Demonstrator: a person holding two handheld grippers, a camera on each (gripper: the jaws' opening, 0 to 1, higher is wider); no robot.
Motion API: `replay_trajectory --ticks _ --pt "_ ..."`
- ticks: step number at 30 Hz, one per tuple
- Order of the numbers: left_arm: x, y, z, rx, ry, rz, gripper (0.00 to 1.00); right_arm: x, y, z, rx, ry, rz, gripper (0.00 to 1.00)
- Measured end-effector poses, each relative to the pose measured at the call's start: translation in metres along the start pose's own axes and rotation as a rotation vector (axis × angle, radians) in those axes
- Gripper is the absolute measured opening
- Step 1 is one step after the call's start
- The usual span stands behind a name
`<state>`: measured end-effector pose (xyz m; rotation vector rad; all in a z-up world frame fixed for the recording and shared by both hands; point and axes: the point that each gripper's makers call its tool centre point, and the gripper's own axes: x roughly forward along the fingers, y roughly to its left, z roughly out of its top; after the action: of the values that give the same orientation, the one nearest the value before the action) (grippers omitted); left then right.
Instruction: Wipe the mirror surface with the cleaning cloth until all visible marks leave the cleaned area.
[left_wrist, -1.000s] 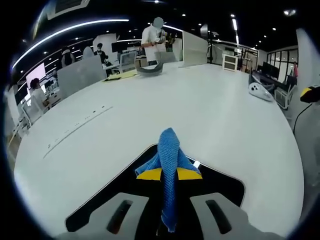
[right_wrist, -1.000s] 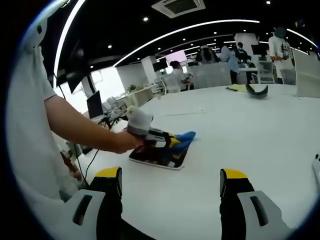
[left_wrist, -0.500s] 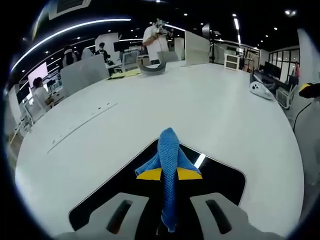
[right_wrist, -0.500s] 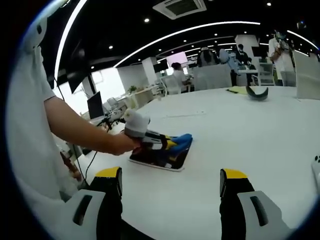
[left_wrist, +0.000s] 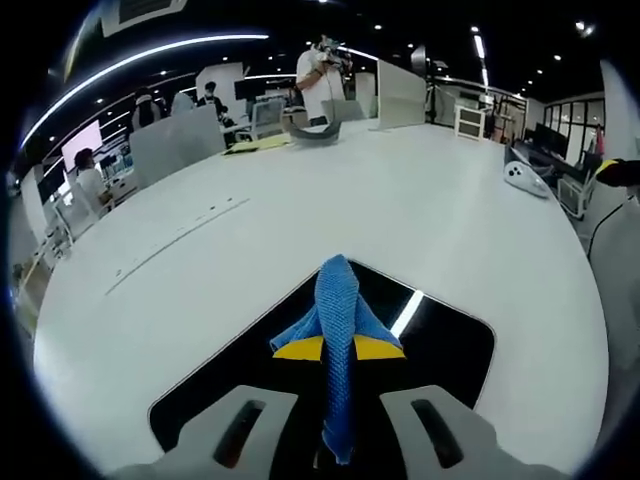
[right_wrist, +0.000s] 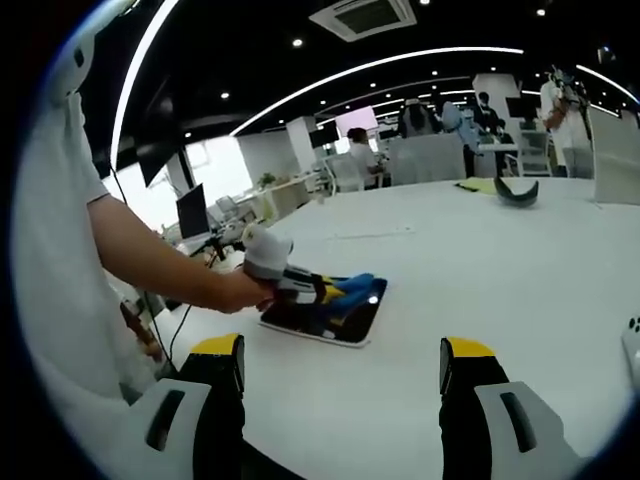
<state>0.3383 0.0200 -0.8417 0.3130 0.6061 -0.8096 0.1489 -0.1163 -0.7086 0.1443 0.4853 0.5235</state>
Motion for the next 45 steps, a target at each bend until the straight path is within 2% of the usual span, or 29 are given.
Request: replay_trajectory --ticks 45 --pt "-0.037 0.025 -0.031 -0.033 0.018 0.050 0.06 0.004 0.009 0.004 -0.027 -0.007 0.031 0.79"
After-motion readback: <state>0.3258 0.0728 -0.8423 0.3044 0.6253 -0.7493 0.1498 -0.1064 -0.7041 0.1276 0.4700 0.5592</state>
